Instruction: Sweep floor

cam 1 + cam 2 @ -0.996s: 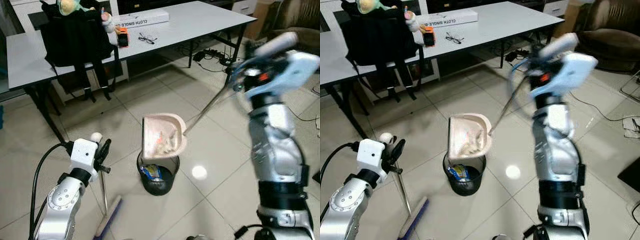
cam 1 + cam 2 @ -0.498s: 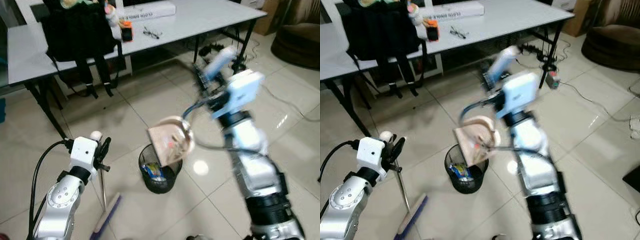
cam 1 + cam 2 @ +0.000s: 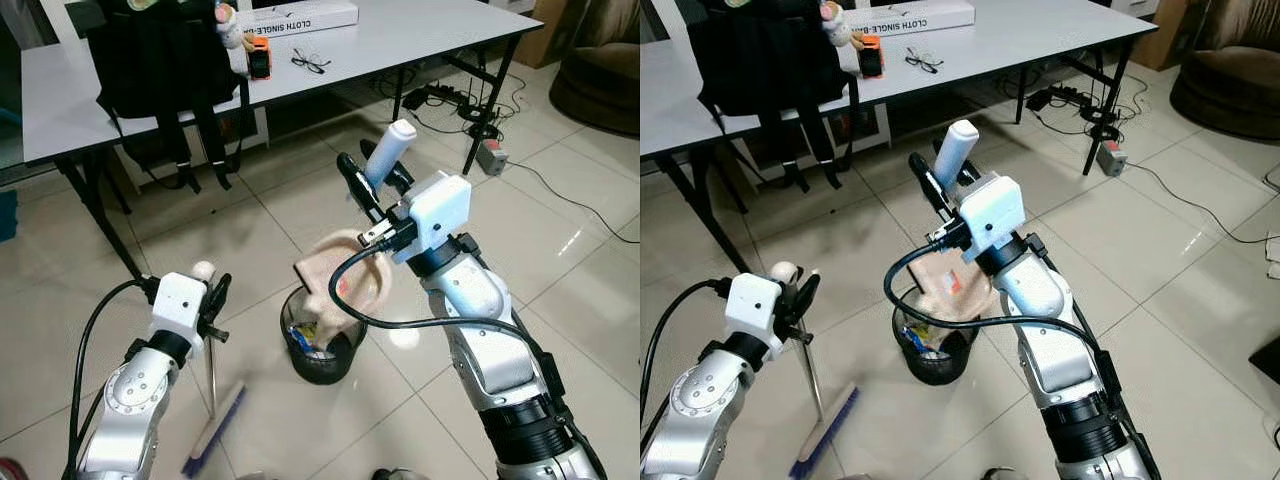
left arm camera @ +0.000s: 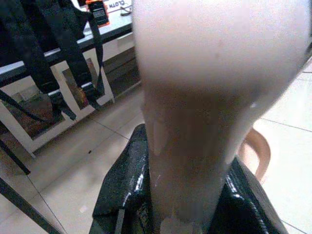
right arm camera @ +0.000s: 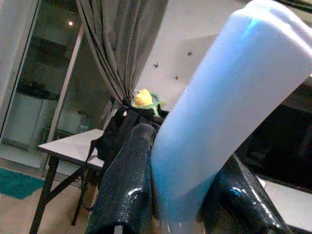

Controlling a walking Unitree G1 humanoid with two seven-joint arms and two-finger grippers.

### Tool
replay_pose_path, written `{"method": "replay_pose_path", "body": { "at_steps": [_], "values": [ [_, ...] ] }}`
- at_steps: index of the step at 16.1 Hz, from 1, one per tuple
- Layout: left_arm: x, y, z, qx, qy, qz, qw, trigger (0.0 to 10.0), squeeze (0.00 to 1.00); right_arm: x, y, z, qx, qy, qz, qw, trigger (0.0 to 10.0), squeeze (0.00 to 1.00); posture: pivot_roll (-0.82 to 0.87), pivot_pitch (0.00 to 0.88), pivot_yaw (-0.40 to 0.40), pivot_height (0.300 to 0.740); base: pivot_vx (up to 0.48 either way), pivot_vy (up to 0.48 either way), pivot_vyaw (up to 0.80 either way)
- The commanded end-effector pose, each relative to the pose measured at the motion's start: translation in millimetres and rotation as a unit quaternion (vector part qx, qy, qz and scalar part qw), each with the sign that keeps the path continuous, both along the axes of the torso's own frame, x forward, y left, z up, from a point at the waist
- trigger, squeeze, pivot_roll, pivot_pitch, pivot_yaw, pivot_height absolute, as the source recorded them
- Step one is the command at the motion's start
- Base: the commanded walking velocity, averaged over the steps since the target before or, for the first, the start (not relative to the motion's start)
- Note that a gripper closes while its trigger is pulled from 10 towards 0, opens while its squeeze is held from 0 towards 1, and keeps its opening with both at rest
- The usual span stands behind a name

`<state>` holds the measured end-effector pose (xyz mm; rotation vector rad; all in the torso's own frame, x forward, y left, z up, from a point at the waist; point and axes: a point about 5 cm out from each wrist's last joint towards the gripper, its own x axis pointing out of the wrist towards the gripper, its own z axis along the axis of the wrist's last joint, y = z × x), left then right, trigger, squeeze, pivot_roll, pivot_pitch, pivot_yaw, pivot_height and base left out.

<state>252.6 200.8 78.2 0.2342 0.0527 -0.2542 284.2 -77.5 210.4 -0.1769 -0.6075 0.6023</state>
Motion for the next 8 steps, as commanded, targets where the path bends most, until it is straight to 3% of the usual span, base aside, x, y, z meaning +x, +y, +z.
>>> {"method": "replay_pose_path", "body": {
  "at_steps": [1, 3, 5, 6, 8],
  "values": [
    [4.1, -1.7, 5.2, 0.009, -0.015, -0.003, 1.000, 10.0, 0.00, -5.0, 3.7, 13.2, -0.005, -0.044, 0.012, 0.999, 10.0, 0.00, -0.01, 0.040, 0.035, 0.740, 0.000, 0.000, 0.00],
    [4.4, -2.3, 5.3, 0.010, -0.015, -0.004, 1.000, 10.0, 0.00, -2.7, -1.7, 19.1, -0.012, -0.063, -0.013, 0.998, 10.0, 0.00, -0.01, 0.040, 0.035, 0.740, 0.000, 0.000, 0.00],
    [4.9, -3.4, 5.6, 0.014, -0.016, -0.010, 1.000, 10.0, 0.00, 6.9, -25.4, 33.1, -0.003, -0.099, -0.110, 0.989, 10.0, 0.00, -0.02, 0.040, 0.036, 0.740, 0.000, 0.000, 0.00],
    [8.3, -6.4, 5.2, 0.026, -0.016, -0.021, 0.999, 10.0, 0.00, 22.3, -57.7, 39.8, 0.043, -0.068, -0.212, 0.974, 10.0, 0.00, -0.02, 0.042, 0.033, 0.740, 0.000, 0.000, 0.00],
    [13.6, -10.2, 4.6, 0.040, -0.013, -0.032, 0.999, 10.0, 0.00, 29.6, -89.8, 44.7, 0.062, -0.056, -0.292, 0.953, 10.0, 0.00, -0.03, 0.041, 0.037, 0.740, 0.000, 0.000, 0.00]
  ]
}}
